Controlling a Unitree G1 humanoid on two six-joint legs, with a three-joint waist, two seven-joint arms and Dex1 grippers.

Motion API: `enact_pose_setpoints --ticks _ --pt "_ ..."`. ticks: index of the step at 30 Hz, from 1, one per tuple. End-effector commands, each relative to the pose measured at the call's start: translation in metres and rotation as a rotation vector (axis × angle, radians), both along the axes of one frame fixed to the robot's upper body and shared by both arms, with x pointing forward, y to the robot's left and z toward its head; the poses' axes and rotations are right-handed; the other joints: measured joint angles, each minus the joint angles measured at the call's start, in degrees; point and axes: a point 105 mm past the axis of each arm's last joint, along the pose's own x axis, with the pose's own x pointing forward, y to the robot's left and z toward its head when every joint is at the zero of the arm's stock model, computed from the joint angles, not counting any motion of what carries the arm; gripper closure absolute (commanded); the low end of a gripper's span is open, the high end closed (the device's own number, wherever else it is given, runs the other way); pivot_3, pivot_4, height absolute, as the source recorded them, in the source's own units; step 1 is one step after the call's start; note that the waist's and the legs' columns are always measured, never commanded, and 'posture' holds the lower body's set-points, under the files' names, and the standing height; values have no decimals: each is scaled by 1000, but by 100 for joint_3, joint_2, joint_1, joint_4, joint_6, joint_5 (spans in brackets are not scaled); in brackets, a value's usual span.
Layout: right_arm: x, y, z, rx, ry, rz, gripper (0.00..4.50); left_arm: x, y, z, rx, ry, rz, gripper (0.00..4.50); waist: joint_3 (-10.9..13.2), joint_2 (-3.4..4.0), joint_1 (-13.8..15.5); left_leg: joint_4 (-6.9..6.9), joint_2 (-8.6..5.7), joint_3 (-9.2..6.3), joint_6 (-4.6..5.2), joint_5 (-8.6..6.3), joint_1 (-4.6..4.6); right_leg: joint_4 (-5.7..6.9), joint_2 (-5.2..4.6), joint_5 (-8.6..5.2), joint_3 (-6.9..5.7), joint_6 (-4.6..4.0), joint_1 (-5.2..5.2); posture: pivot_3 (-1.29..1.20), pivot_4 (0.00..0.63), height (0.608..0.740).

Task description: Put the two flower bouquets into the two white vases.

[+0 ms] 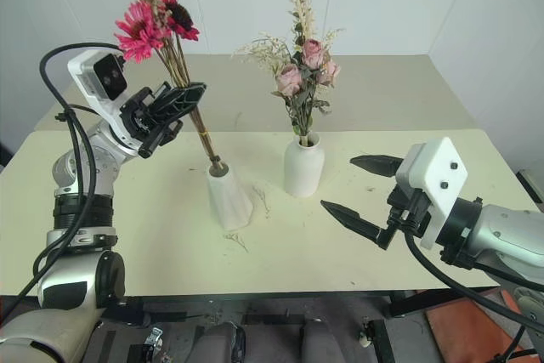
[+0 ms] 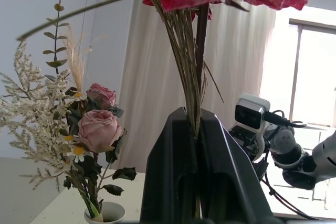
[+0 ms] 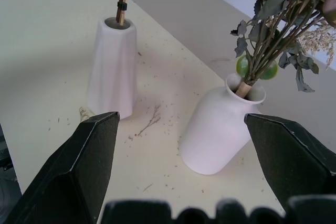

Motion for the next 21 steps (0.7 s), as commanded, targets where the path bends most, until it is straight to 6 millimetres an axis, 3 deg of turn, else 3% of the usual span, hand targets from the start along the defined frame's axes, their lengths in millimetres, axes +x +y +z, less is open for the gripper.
enact_pose_setpoints --ticks 1,21 --pt "-3 -1 9 -8 -58 -7 0 -5 0 3 12 -39 2 4483 0 0 0 0 0 0 0 0 0 0 0 0 0 0 0 0 150 740" --pt "0 -2 7 2 -56 -13 0 -3 -14 -49 166 -13 -4 4483 0 0 1 0 1 1 1 0 0 -1 1 0 1 0 0 0 150 740"
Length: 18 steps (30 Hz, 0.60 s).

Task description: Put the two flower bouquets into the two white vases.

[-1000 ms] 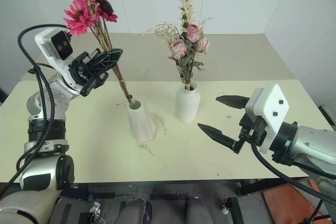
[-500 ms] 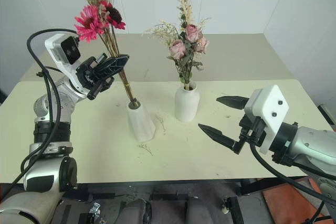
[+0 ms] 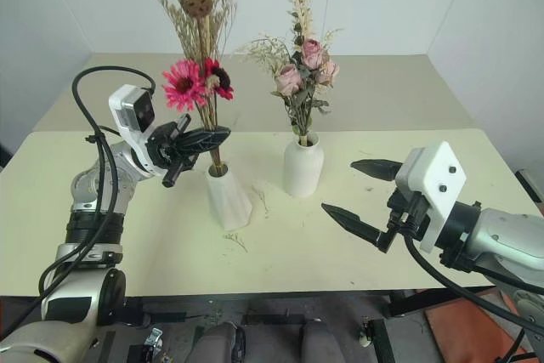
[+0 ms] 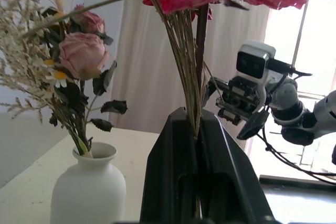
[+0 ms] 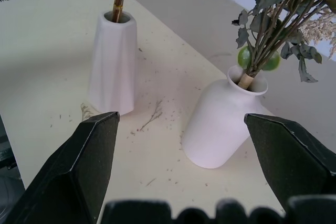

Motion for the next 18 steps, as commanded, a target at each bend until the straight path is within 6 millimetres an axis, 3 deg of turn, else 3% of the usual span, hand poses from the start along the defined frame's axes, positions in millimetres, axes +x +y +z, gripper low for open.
enact_pose_setpoints --ticks 1,5,15,18 --pt "0 0 11 1 -66 -2 0 -2 0 -1 12 -42 -7 4483 0 0 1 0 0 0 0 0 0 0 0 0 0 0 0 0 150 740" --pt "1 0 11 1 -74 -7 0 0 2 -4 9 -32 3 3453 0 0 2 0 0 0 1 0 -1 -2 0 0 0 0 0 0 150 740" --pt "2 -1 8 0 -72 -16 0 -3 16 -12 135 -22 53 214 0 0 -11 -1 1 0 2 -1 0 0 1 0 1 0 -2 0 150 740" --pt "4 -1 10 4 -84 -19 0 -1 26 -13 173 -31 113 18 0 0 -3 1 1 0 2 -1 1 0 0 0 0 0 0 0 150 740"
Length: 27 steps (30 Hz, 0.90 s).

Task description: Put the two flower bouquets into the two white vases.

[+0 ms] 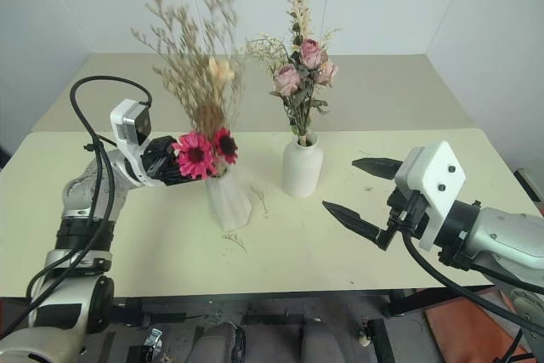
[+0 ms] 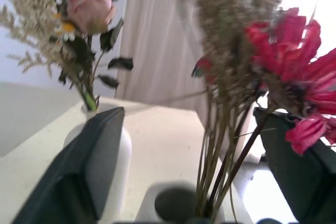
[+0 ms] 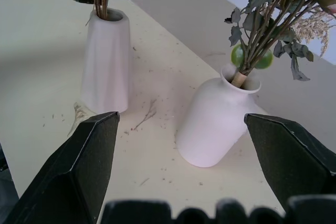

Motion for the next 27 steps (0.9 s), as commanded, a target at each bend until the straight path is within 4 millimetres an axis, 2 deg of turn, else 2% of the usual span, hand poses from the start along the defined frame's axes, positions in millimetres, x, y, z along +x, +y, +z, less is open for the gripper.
enact_pose_setpoints --ticks 1,5,10,16,19,22,25,27 --pt "1 1 12 10 -75 -2 0 0 9 7 44 -56 59 18 0 0 1 0 0 0 0 0 0 0 0 0 0 0 0 0 150 740" --pt "-1 0 10 12 -69 -5 0 -1 31 9 92 -70 152 18 0 0 -1 -2 2 0 1 -1 -3 -3 1 0 -1 0 -4 0 150 740" --pt "-1 -4 8 2 -61 -22 0 -14 53 9 183 -84 210 18 0 0 -4 -1 4 2 3 -2 -2 -2 -1 0 1 0 -4 0 150 740" --pt "-4 -22 13 -15 -46 -63 0 -19 87 17 273 -136 348 18 0 0 28 -2 6 4 3 -2 1 -2 0 -1 -1 -1 -2 0 150 740" --pt "-8 -36 15 -33 -29 -89 0 -25 86 36 270 -186 344 18 0 0 73 -1 5 3 3 -2 -4 -8 -2 -1 -4 0 -1 0 150 740" --pt "-12 -47 18 -62 -14 -107 0 -29 81 45 290 -213 317 18 0 -1 88 -1 6 4 2 -2 -2 -7 -2 -1 -5 0 1 0 150 740" --pt "-17 -62 23 -100 2 -132 0 -38 73 48 339 -211 243 18 0 -1 75 -2 6 5 2 -2 -1 -4 0 -1 -4 0 0 0 150 740" --pt "-21 -69 24 -112 11 -142 0 -42 71 43 374 -182 195 18 0 -1 71 -3 6 6 3 -2 0 -6 0 -1 -3 0 1 0 150 740"
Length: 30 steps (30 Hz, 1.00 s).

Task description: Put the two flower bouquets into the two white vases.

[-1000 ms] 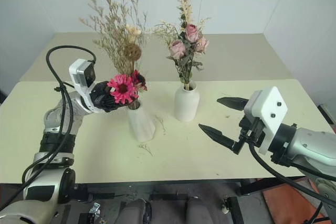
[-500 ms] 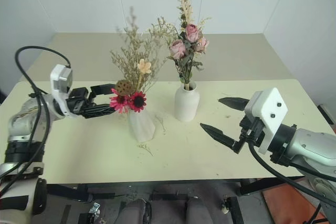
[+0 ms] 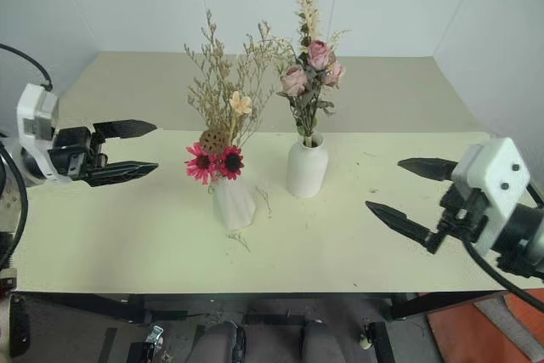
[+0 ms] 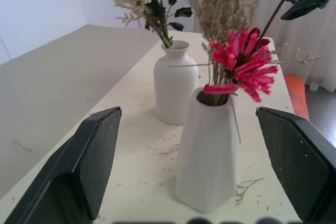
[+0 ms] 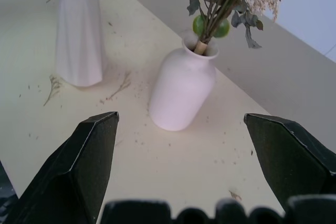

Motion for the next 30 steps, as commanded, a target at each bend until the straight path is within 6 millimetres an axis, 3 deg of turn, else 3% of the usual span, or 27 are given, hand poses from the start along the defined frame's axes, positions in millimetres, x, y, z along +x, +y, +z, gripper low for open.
enact_pose_setpoints --ticks 1,11,30 --pt "-10 -11 11 -32 -28 -12 0 -10 -7 2 60 23 -84 18 0 0 -3 0 0 1 0 0 1 0 0 0 1 0 1 0 150 740" --pt "-26 -20 9 -99 32 32 0 -3 -8 5 114 100 -125 18 0 -3 -37 2 0 2 1 0 1 0 2 -1 1 2 2 0 150 740" --pt "-20 -20 10 -145 26 50 0 12 -9 0 128 119 -129 18 0 -3 -66 2 0 1 1 -1 -2 3 1 -2 2 3 -1 0 150 740"
